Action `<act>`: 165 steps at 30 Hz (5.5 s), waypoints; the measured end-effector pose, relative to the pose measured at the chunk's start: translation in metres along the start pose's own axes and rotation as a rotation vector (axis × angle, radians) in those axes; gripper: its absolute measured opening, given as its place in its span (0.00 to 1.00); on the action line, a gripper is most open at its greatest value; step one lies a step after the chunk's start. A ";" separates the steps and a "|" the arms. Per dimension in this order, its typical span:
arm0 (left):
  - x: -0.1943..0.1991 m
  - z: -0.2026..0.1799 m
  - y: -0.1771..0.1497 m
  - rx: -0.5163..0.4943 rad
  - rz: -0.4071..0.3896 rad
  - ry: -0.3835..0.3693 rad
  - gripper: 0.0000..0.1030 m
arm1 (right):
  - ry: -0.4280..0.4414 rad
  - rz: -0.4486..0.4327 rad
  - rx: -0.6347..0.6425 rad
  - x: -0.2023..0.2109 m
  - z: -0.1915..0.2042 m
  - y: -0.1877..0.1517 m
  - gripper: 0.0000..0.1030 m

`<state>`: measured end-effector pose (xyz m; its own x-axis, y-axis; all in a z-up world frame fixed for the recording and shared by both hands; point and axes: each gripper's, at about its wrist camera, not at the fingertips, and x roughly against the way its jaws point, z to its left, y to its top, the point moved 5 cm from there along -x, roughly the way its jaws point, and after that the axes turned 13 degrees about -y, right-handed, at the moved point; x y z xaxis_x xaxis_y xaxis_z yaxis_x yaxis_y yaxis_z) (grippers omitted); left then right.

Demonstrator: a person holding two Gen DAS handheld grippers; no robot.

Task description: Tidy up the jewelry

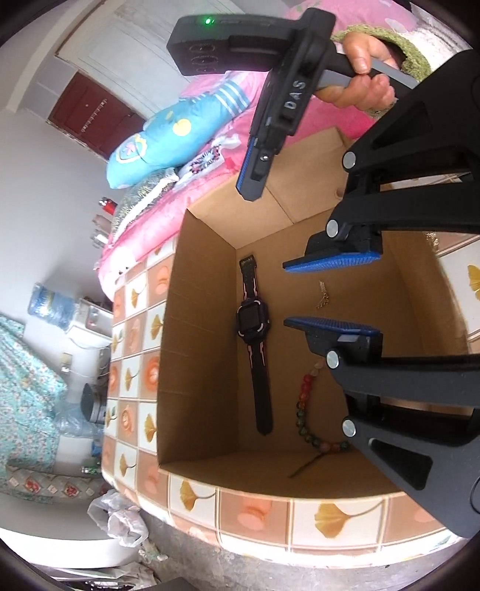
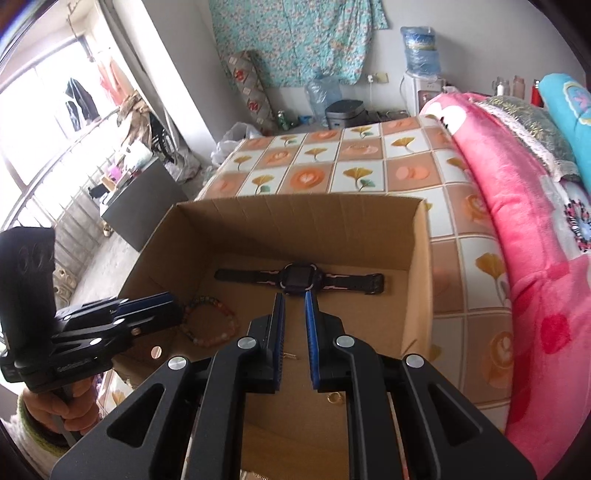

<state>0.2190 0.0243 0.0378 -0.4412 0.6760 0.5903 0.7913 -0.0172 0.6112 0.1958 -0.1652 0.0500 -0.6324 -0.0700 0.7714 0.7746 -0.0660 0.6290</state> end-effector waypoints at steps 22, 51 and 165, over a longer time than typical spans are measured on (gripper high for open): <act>0.053 -0.024 -0.168 -0.190 0.050 0.097 0.44 | -0.073 0.048 0.034 0.064 0.000 -0.185 0.22; -0.006 -0.025 -0.197 -0.265 0.187 0.189 0.49 | -0.128 0.160 0.235 -0.001 0.039 -0.202 0.08; -0.007 -0.019 -0.178 -0.213 0.126 0.083 0.12 | -0.144 0.153 0.097 0.008 0.001 -0.215 0.25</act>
<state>0.0729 0.0084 -0.0647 -0.3846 0.5960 0.7049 0.7395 -0.2581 0.6217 0.0242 -0.1504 -0.0785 -0.5059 0.0713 0.8597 0.8626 0.0314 0.5050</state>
